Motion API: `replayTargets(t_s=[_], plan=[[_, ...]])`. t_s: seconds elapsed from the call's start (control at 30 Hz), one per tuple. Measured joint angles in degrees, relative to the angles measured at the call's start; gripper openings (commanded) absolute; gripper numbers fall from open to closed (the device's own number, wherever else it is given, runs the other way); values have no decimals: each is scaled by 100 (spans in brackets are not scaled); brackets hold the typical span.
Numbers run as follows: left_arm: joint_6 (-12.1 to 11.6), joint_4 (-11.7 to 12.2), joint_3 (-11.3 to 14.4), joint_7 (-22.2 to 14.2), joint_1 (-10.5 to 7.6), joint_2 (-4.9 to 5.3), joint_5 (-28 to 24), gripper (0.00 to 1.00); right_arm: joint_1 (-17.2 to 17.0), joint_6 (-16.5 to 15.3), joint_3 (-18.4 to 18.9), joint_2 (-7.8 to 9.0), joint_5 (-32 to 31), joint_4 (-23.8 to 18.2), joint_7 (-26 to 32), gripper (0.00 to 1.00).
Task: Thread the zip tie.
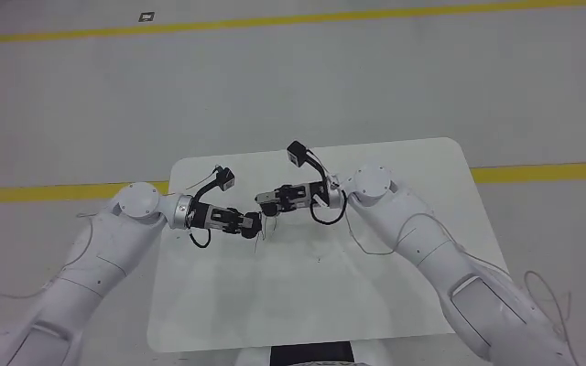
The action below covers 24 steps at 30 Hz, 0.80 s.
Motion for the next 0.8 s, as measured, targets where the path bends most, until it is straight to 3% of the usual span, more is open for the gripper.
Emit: replayTargets(t_s=[0.17,0.47,0.8], plan=[[0,0,0,0,0,0,0,0,47,51,-64,-38,-106,62,3,29],[0,0,0,0,0,0,0,0,94,65,-107,-81,-228,149,48,16],[0,0,0,0,0,0,0,0,89,81,-97,-82,-408,132,114,14]])
